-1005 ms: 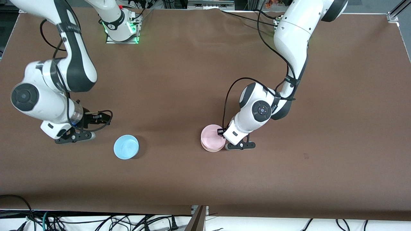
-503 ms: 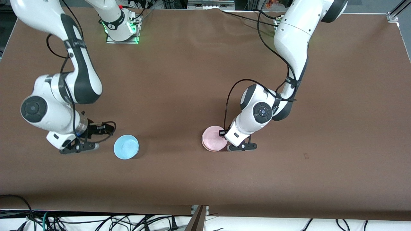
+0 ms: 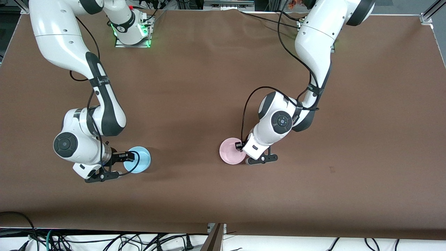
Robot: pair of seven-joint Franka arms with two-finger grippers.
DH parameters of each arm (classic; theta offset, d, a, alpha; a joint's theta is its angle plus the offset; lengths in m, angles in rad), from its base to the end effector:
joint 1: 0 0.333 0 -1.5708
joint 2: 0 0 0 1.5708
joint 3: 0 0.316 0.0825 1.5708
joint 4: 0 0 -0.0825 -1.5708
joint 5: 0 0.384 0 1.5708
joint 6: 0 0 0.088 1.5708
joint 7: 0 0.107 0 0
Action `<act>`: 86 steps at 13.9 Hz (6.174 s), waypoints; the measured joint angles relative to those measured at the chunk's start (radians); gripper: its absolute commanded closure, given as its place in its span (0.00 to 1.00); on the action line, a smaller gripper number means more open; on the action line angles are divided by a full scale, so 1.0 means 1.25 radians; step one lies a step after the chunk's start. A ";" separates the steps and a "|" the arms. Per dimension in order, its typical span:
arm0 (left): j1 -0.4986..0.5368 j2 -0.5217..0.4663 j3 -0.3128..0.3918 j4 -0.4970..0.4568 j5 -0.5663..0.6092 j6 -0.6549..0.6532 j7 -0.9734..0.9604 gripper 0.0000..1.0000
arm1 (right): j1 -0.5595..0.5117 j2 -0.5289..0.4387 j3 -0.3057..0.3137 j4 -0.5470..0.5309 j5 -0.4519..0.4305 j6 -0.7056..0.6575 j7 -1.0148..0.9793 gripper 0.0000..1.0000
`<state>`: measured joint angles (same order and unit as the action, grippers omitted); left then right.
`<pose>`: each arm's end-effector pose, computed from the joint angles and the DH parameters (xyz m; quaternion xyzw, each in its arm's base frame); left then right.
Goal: Stack pink and blue bowls on white bowl
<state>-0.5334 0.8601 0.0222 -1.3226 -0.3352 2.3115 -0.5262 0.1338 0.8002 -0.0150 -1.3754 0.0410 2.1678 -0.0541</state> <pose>0.6547 -0.3794 0.2296 0.9846 0.1075 -0.0050 0.1377 0.7285 0.0909 0.2358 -0.9970 -0.0770 0.0042 0.0114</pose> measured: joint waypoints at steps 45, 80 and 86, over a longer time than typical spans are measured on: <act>0.443 -0.489 0.002 -0.025 0.237 -0.690 0.370 0.00 | 0.400 0.144 0.032 0.210 0.077 0.158 0.668 1.00; 0.439 -0.489 0.000 -0.025 0.237 -0.690 0.370 0.00 | 0.177 -0.450 -0.169 0.000 0.087 -0.505 0.188 0.00; 0.439 -0.489 0.000 -0.023 0.237 -0.689 0.370 0.00 | 0.139 -0.581 -0.094 -0.154 -0.013 -0.487 0.160 0.00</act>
<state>0.0152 0.2489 0.0226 -1.3518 -0.0392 1.4498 -0.0634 0.3076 0.0737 -0.1322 -1.5677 0.0247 1.5588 0.1454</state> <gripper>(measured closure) 0.000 0.000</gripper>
